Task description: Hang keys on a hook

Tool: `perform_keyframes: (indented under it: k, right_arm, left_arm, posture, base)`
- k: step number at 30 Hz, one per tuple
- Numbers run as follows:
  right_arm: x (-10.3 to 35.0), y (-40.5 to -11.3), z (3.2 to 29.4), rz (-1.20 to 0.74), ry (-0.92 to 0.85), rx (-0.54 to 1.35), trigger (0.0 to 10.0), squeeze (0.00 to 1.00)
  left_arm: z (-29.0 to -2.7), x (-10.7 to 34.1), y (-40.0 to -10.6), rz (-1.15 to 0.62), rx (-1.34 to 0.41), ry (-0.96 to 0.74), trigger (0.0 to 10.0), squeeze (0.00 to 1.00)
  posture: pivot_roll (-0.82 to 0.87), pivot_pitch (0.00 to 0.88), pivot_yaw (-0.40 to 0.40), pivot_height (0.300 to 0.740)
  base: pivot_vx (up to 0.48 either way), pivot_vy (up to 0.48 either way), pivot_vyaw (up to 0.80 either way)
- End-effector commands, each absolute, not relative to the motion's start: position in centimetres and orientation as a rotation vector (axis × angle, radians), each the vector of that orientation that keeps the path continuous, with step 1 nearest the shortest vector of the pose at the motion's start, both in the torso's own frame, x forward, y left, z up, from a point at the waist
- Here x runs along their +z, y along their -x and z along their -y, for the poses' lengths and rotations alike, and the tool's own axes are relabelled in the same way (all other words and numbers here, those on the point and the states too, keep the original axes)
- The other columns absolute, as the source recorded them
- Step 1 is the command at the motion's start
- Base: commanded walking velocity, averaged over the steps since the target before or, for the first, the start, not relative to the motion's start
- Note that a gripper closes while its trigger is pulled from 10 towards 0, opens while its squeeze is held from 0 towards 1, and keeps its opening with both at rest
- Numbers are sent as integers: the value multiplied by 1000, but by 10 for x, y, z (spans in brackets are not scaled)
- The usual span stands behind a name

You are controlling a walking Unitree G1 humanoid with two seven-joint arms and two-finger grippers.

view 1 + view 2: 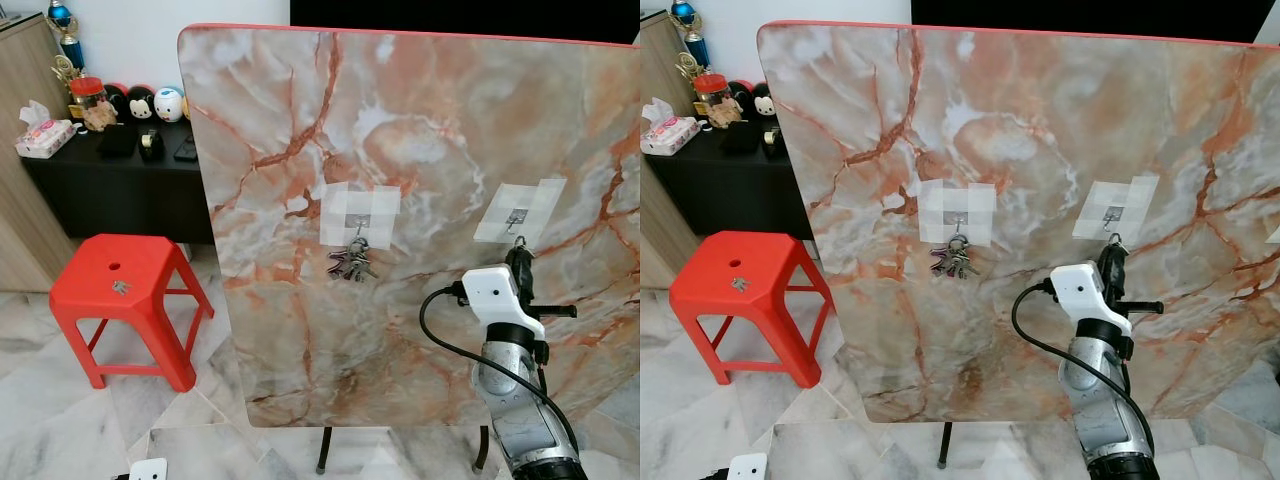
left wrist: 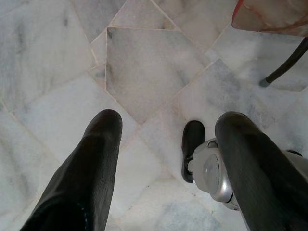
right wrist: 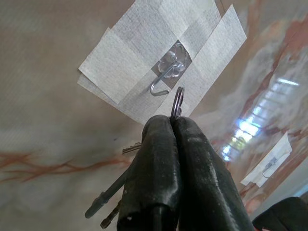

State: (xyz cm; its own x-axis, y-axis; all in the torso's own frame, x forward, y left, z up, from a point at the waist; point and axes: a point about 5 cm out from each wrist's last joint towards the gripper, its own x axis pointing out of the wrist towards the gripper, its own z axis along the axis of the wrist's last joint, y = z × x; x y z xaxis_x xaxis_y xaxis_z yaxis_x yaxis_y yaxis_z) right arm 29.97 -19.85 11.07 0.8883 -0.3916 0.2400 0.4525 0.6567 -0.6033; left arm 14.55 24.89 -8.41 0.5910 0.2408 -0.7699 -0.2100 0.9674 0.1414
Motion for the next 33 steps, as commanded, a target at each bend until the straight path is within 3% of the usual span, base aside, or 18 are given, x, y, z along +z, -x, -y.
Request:
perform_keyframes:
  k: [1,33]
  right_arm:
    - [113,-302,201,88,730,-483,10000,0]
    - [119,-313,202,75,745,-472,10000,0]
  left_arm:
    - [-249,-87,-140,-930,263,-23,10000,0]
    - [-247,-86,-143,-927,262,-18,10000,0]
  posture:
    - [133,0,-73,740]
    - [136,0,-77,740]
  base:
    - [0,0,0]
    - [0,0,0]
